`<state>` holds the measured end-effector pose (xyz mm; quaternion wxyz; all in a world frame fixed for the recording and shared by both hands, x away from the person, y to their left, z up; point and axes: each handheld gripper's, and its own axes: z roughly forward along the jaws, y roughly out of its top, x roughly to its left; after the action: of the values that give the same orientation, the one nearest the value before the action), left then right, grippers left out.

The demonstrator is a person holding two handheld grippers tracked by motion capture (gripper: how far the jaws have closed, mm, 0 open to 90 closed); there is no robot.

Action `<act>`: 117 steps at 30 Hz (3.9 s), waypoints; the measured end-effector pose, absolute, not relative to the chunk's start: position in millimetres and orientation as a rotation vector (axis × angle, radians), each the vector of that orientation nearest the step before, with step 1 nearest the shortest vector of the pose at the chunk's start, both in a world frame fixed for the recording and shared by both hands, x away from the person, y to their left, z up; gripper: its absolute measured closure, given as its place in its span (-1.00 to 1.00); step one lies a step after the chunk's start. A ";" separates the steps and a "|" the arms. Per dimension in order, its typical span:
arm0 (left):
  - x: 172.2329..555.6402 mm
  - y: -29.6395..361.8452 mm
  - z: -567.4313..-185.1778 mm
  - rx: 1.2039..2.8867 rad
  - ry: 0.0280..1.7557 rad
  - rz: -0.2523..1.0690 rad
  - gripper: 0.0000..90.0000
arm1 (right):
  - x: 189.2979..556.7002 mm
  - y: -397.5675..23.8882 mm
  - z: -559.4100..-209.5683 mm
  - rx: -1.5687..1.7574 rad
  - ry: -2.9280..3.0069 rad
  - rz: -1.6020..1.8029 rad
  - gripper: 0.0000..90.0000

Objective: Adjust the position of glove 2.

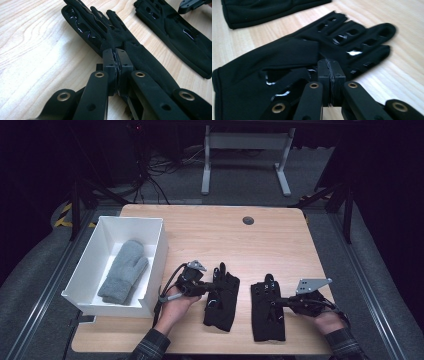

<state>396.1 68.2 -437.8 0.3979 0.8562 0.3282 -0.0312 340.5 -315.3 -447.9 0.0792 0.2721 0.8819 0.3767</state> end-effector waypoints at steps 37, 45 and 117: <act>393.8 70.9 -420.6 2.054 0.791 -0.151 0.97 | 362.2 -258.8 -456.6 0.751 2.680 1.118 1.00; 394.0 74.9 -417.2 2.034 0.791 -0.165 0.97 | 357.1 -278.7 -453.8 0.785 2.664 1.113 1.00; 360.2 -31.2 -451.2 2.320 0.584 -0.224 1.00 | 384.1 -294.8 -461.2 0.930 2.458 1.029 -0.33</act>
<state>360.2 -31.2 -451.2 0.3610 0.9005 0.2265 -0.0869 384.1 -294.8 -461.2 0.1589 0.3254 0.8599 0.3599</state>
